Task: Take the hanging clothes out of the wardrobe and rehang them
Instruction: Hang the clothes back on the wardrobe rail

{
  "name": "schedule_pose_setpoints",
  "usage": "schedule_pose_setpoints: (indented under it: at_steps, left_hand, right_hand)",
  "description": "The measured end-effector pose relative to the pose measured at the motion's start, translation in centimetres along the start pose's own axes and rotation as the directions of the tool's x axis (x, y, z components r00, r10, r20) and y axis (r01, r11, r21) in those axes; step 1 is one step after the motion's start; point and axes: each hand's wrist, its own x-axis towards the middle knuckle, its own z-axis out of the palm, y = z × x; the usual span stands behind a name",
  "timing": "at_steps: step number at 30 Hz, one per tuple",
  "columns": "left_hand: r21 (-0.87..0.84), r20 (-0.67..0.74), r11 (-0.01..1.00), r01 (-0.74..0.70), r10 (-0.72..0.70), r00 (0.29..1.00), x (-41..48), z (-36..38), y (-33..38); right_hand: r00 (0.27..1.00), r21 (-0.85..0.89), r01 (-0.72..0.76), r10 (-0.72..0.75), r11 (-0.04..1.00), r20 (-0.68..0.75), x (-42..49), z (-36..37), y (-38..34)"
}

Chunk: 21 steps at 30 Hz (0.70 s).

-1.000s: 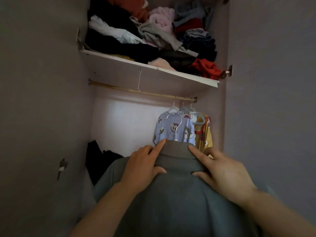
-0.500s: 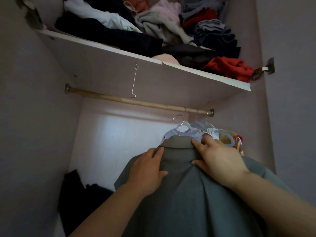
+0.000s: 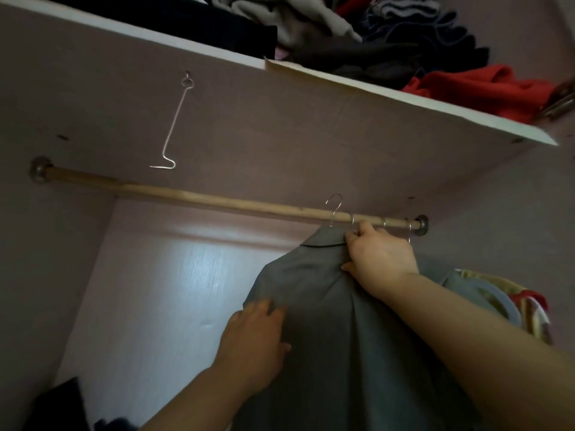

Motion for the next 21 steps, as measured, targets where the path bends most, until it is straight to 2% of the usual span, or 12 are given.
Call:
schedule_pose_setpoints:
  at_steps: [7,12,17,21]
  left_hand:
    - [0.031,0.072,0.999,0.04,-0.042,0.997,-0.3,2.9,-1.2]
    - [0.037,0.122,0.997,0.062,-0.066,0.99,-1.6,3.3,-1.8]
    - [0.021,0.195,0.998,0.057,-0.06,0.979,-4.3,2.6,-1.5]
    - [-0.015,0.258,0.999,0.035,-0.03,0.966,-7.5,2.3,-1.3]
  right_hand:
    - [1.0,-0.008,0.013,-0.012,1.0,0.015,0.9,5.1,-2.7]
    - [1.0,0.004,0.006,-0.006,1.0,0.015,-0.7,6.0,-3.5]
    - [0.989,-0.019,0.095,-0.092,0.995,0.116,-4.6,5.6,-4.9]
    - [0.964,0.095,0.121,-0.139,0.988,0.227,-10.0,5.0,-6.5]
